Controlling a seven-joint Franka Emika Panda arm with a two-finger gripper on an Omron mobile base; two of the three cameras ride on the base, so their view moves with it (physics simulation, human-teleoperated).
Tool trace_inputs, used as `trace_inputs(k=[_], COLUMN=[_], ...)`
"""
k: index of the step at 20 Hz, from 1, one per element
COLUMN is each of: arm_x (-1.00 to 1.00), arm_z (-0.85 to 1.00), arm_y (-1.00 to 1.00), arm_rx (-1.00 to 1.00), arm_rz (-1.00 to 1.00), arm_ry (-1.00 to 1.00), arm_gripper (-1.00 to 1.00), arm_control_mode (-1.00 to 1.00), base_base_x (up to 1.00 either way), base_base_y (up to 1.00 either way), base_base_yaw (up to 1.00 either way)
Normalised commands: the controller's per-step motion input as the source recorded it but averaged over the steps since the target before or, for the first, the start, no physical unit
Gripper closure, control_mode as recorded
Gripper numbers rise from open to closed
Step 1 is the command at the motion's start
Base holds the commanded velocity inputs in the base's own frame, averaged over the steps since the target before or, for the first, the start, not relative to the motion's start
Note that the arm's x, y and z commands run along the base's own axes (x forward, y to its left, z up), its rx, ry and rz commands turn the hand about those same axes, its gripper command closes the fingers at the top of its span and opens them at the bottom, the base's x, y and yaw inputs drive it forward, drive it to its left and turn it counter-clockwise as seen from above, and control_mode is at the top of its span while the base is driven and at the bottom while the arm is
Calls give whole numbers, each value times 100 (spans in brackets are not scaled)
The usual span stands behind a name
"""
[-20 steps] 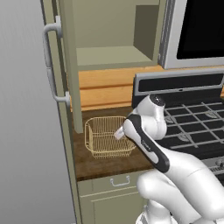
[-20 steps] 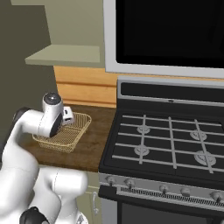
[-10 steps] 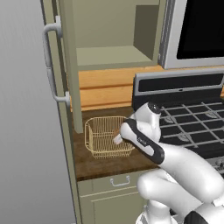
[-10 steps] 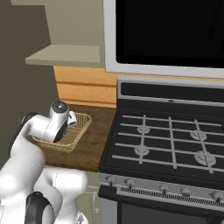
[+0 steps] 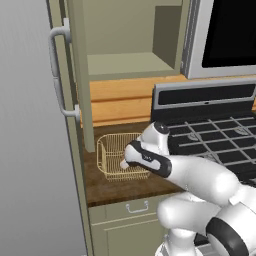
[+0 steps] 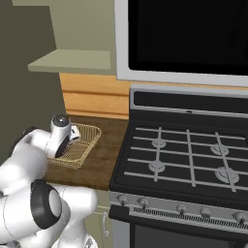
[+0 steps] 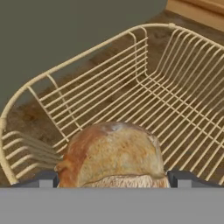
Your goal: Open the cabinet, pick up the bread from the cabinet and place it in the basket. Then move the basket to the dining counter.
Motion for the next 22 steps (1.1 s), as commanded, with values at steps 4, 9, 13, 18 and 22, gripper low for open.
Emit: trace_inputs(k=[4, 9, 13, 18, 22], arm_x=[30, 38, 41, 43, 31], arm_z=[-38, -31, -15, -4, -20], arm_y=[6, 0, 0, 0, 0], arm_rx=[-5, 0, 0, 0, 0], arm_rz=[0, 0, 0, 0, 0], arm_ry=[0, 0, 0, 0, 0], arm_gripper=[100, 100, 100, 100, 100], arm_control_mode=[-100, -100, -100, -100, -100], base_base_x=[0, 0, 0, 0, 0], base_base_y=[0, 0, 0, 0, 0], base_base_yaw=[0, 0, 0, 0, 0])
